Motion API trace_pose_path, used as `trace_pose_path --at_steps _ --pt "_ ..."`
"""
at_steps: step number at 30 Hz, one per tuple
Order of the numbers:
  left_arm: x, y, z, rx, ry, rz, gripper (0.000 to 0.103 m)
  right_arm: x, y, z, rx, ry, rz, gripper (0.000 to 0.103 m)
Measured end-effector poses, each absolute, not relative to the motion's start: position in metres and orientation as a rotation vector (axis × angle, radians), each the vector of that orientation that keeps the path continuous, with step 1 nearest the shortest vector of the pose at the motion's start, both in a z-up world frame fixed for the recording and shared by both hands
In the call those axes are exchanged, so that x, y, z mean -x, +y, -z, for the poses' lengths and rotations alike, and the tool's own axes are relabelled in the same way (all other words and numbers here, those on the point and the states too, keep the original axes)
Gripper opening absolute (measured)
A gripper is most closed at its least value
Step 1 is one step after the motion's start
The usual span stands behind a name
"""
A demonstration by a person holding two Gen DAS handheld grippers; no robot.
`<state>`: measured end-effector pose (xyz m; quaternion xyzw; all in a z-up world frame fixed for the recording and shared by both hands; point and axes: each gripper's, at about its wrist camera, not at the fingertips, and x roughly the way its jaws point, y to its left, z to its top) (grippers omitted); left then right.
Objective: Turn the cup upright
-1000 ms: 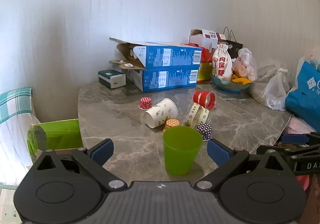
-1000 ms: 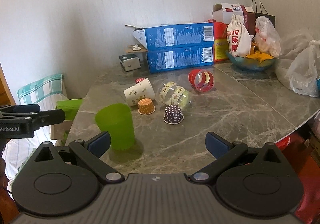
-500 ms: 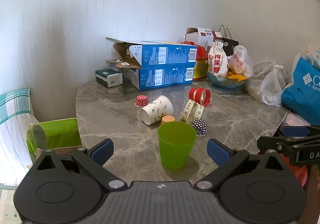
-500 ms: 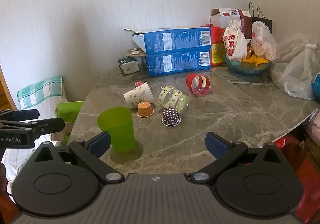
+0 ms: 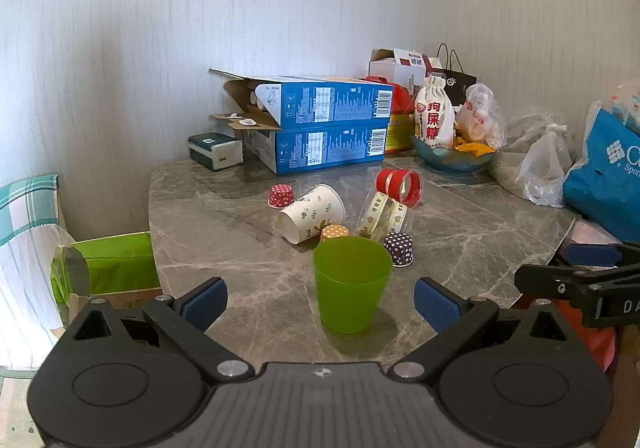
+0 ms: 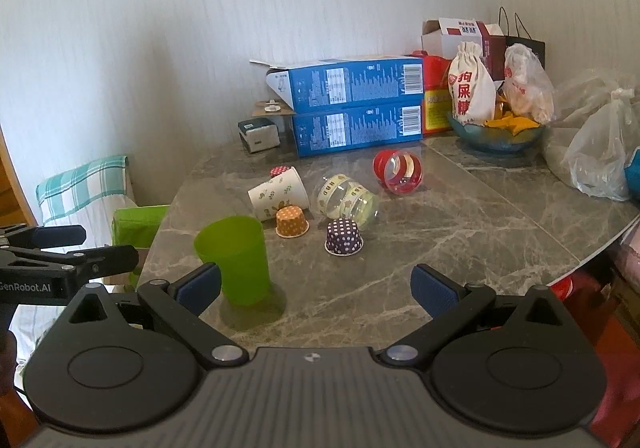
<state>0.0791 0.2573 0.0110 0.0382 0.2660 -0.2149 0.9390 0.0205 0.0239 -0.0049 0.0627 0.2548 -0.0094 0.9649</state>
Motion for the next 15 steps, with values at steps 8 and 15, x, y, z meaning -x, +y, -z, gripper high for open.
trace_pose_path --at_steps 8,15 --pt "-0.0781 0.2565 -0.0113 -0.074 0.546 0.439 0.101 -0.0224 0.0246 0.0063 -0.121 0.521 0.015 0.102" --pt "-0.0762 0.2539 -0.0111 -0.074 0.548 0.449 0.101 -0.0211 0.0198 0.004 -0.131 0.503 0.031 0.102"
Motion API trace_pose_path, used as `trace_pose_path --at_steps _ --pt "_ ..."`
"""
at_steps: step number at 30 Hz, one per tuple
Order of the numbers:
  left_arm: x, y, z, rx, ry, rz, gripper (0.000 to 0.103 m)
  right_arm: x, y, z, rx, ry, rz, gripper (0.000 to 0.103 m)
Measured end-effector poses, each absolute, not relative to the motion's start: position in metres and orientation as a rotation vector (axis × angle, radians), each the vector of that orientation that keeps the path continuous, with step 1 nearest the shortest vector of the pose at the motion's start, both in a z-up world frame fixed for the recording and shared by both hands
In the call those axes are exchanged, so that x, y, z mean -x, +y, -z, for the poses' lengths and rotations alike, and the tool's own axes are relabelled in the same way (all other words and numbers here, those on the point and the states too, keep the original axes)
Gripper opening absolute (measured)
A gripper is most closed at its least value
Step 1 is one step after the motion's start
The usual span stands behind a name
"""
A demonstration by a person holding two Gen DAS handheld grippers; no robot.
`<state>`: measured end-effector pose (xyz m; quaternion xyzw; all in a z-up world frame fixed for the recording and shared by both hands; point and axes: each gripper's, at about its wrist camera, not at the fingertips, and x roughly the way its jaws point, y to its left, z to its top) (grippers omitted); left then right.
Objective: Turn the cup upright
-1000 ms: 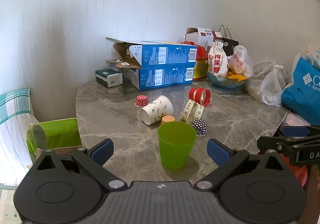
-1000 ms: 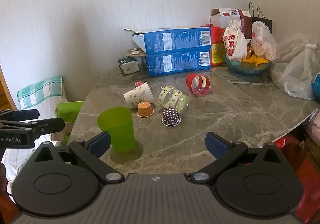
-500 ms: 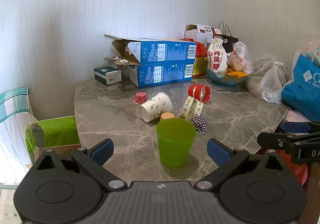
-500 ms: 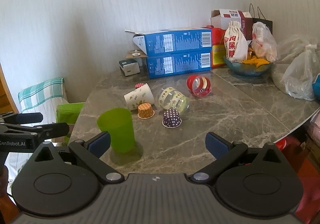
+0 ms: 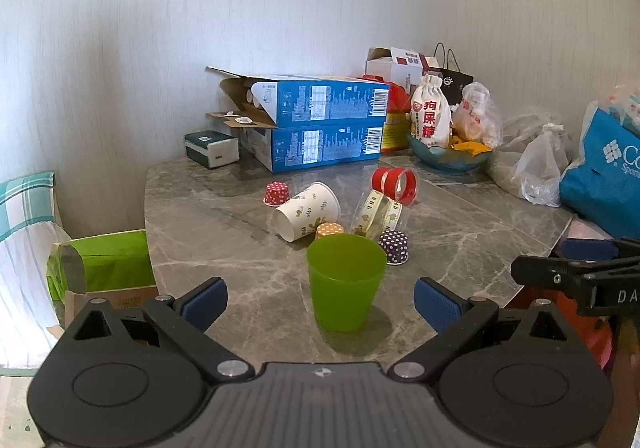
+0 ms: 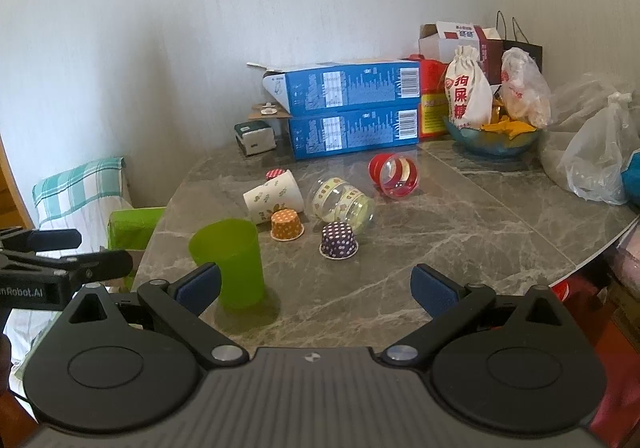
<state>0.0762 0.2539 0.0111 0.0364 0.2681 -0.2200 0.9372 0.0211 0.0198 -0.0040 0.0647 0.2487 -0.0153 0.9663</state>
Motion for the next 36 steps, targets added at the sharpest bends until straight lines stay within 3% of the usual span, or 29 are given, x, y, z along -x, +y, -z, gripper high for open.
trace_pose_path --at_steps 36 --pt "-0.0837 0.253 -0.005 -0.067 0.547 0.449 0.101 -0.0274 0.0194 0.0089 -0.1 0.536 0.016 0.102"
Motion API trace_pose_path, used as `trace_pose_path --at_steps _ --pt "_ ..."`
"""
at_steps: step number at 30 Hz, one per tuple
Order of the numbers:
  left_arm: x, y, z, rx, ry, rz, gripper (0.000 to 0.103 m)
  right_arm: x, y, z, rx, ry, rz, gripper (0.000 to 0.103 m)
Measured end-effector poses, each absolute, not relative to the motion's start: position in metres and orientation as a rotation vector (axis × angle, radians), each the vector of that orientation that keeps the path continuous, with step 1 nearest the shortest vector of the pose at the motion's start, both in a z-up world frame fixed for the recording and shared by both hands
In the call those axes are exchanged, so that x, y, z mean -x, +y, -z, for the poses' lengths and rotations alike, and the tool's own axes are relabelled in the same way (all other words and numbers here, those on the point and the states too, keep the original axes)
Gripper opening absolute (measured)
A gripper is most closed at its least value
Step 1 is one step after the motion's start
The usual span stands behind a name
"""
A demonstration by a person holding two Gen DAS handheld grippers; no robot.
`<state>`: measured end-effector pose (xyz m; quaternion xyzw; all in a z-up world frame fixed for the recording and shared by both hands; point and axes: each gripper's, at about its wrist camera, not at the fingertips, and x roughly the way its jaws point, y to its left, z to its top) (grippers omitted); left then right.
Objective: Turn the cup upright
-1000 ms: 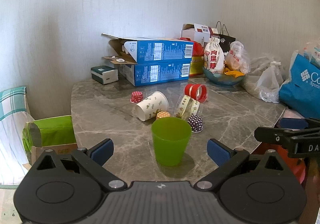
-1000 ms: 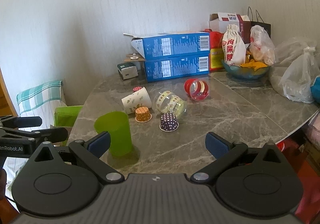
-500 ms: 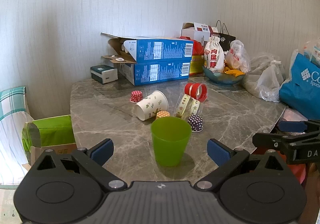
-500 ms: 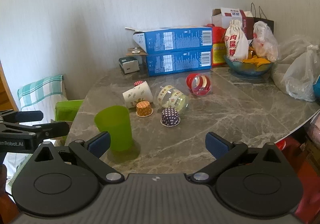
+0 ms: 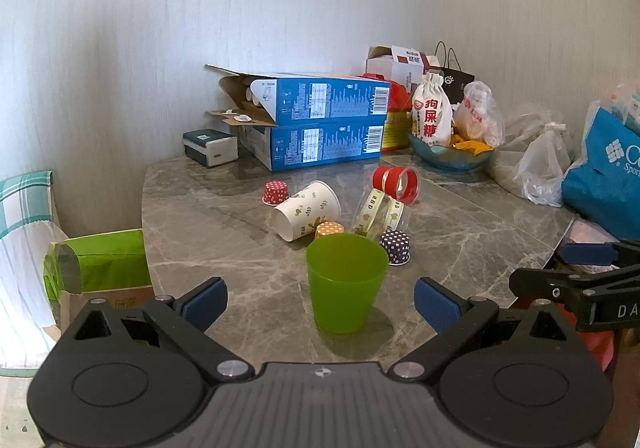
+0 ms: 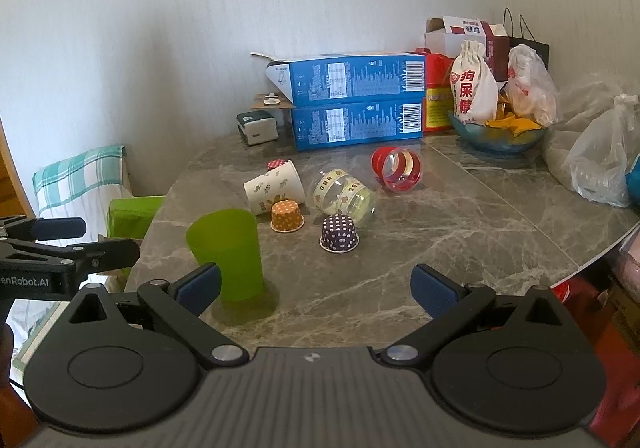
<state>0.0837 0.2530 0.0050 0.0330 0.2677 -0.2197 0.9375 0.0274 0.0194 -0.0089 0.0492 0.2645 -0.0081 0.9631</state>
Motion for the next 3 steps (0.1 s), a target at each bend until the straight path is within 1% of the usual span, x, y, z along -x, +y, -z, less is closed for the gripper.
trace_pose_path --at_steps 3 --pt "-0.0845 0.255 -0.0053 -0.06 0.534 0.445 0.101 -0.0279 0.0188 0.0097 -0.106 0.531 0.013 0.102"
